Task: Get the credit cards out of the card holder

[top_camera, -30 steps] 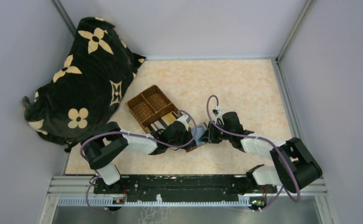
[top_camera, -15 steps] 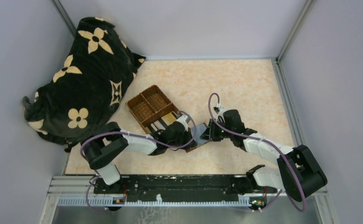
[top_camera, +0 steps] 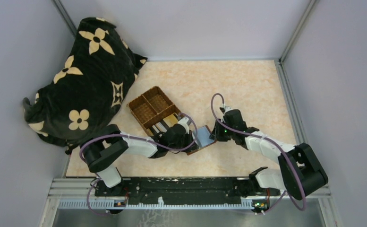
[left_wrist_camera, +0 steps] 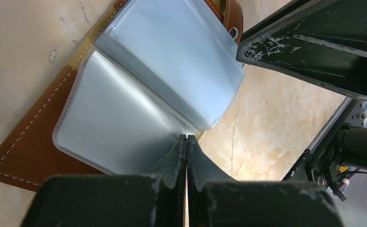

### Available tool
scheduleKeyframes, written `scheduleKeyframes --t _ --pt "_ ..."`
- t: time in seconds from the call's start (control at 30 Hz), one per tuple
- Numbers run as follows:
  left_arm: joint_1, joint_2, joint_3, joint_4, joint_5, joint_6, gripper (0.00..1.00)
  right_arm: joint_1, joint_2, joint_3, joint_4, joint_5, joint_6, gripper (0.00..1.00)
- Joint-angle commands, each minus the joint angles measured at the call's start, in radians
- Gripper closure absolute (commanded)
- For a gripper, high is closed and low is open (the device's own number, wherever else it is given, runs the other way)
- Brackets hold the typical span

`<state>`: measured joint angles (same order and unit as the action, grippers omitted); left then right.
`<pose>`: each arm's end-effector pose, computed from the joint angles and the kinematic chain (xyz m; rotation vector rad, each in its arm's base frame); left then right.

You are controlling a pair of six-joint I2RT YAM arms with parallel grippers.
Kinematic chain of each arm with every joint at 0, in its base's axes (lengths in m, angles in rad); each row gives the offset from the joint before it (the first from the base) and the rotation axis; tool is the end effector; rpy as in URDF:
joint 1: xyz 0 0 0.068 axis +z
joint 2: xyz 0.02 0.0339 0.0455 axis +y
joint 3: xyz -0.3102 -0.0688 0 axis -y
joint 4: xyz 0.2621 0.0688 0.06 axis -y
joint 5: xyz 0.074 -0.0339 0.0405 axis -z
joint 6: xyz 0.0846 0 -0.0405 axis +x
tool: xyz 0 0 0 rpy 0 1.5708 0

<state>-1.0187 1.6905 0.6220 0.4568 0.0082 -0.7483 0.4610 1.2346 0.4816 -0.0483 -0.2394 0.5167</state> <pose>0.1912 -0.3117 0.1296 0.3240 2.3447 -0.9576 0.2227 0.1330 0.1587 -0.0515 2.4736 0.7323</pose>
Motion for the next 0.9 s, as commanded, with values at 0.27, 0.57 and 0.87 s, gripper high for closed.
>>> scheduleKeyframes --t 0.27,0.57,0.87 --pt "-0.001 0.035 -0.028 -0.108 0.003 0.017 1.00 -0.010 0.071 -0.004 0.067 0.004 -0.035 0.78" --pt "-0.001 0.053 -0.015 -0.107 0.009 0.018 1.00 -0.009 0.067 -0.035 0.146 -0.129 0.020 0.78" --pt "-0.001 0.064 -0.015 -0.096 0.022 0.013 1.00 -0.006 0.011 -0.046 0.159 -0.192 0.049 0.78"
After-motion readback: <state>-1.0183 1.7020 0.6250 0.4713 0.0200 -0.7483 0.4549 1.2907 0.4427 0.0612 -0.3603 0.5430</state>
